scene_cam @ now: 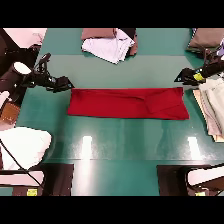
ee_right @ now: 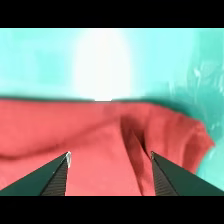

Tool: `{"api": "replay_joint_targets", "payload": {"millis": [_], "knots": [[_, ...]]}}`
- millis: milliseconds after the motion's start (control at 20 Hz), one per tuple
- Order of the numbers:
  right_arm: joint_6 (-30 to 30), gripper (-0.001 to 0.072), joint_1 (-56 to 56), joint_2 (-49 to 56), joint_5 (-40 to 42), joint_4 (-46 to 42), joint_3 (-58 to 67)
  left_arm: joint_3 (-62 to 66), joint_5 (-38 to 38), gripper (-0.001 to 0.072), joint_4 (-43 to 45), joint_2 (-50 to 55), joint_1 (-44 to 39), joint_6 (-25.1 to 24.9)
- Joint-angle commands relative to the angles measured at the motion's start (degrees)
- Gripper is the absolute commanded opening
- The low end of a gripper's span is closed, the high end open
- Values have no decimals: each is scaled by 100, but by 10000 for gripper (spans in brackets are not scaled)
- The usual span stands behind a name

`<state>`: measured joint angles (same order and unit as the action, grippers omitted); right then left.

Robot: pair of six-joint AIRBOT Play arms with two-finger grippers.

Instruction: Fold the shirts.

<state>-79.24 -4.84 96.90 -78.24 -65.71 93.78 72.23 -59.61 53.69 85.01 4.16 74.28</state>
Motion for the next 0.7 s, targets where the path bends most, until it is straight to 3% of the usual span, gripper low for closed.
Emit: {"api": "replay_joint_targets", "payload": {"millis": [0,100,200,350,650], "knots": [[422,573,-479,-37,-560,129,-170,361,-673,68,-31,-28,-46,22],[568,578,-839,-160,-527,138,-638,361,-752,27,-26,-31,-170,9],[750,707,-1198,-87,-527,387,-1008,361,-686,26,-13,-31,-398,13],[1078,702,-1506,308,-573,1102,-1300,361,-472,26,-13,-26,-809,33],[1561,696,-1224,839,-601,1473,-1353,358,-278,26,-11,-26,-1425,83]]}}
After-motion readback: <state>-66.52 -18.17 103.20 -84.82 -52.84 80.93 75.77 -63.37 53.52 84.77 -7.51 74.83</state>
